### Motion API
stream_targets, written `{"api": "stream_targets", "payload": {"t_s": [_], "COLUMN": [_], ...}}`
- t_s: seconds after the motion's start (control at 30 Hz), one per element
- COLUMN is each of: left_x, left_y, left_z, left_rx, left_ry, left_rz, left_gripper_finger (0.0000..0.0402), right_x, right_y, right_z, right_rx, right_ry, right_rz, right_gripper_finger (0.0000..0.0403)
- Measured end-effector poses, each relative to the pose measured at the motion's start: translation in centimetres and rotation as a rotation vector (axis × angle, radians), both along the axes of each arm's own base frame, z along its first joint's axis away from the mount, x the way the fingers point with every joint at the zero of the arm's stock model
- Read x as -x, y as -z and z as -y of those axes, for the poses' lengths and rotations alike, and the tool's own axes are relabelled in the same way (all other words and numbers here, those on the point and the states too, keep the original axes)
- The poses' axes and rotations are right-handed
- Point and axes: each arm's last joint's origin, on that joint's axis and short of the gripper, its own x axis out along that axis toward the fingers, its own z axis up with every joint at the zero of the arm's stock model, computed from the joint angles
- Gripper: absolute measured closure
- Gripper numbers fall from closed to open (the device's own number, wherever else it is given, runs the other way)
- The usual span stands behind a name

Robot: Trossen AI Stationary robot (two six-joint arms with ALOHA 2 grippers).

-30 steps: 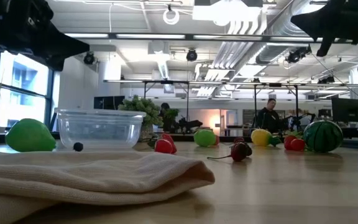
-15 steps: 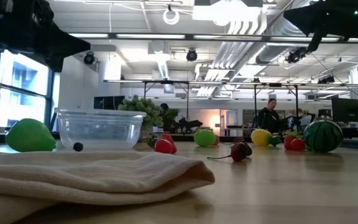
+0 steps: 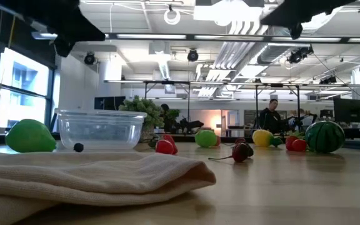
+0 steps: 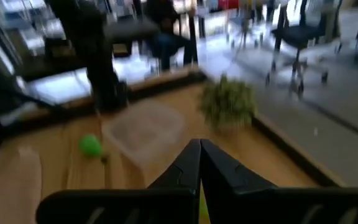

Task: Pick and placing Produce into tupperware
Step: Move the transparent bin to the center of the table

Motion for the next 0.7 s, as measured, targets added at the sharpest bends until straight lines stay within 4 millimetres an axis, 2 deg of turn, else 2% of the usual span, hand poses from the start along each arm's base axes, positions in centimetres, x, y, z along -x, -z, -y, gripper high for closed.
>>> {"api": "stream_targets", "payload": {"t_s": [0.1, 0.2, 0.3, 0.43, 0.6, 0.7], "left_x": [-1.9, -4.2, -6.6, -9.8, -12.2, -13.6], "left_y": [-0.9, -0.7, 0.5, 2.8, 5.9, 7.3], "left_z": [0.0, 0.2, 0.1, -0.7, -2.4, -3.1], "left_rx": [0.060, 0.116, 0.119, 0.150, 0.183, 0.208], "left_ry": [0.032, 0.116, 0.162, 0.130, 0.067, 0.081], "left_rz": [-0.180, -0.374, -0.547, -0.700, -0.839, -0.864], "left_gripper_finger": [0.0401, 0.0401, 0.0401, 0.0401, 0.0401, 0.0401], "right_x": [-0.8, -1.3, -1.7, -2.0, -2.4, -2.6], "right_y": [1.3, 2.9, 4.4, 5.6, 5.7, 5.7], "right_z": [0.1, 0.1, 0.1, -0.4, -1.6, -2.2], "right_rx": [-0.062, -0.097, -0.099, -0.096, -0.054, -0.033], "right_ry": [-0.049, -0.118, -0.159, -0.163, -0.196, -0.211], "right_rz": [-0.135, -0.213, -0.269, -0.317, -0.300, -0.296], "right_gripper_finger": [0.0402, 0.0402, 0.0402, 0.0402, 0.0402, 0.0402]}}
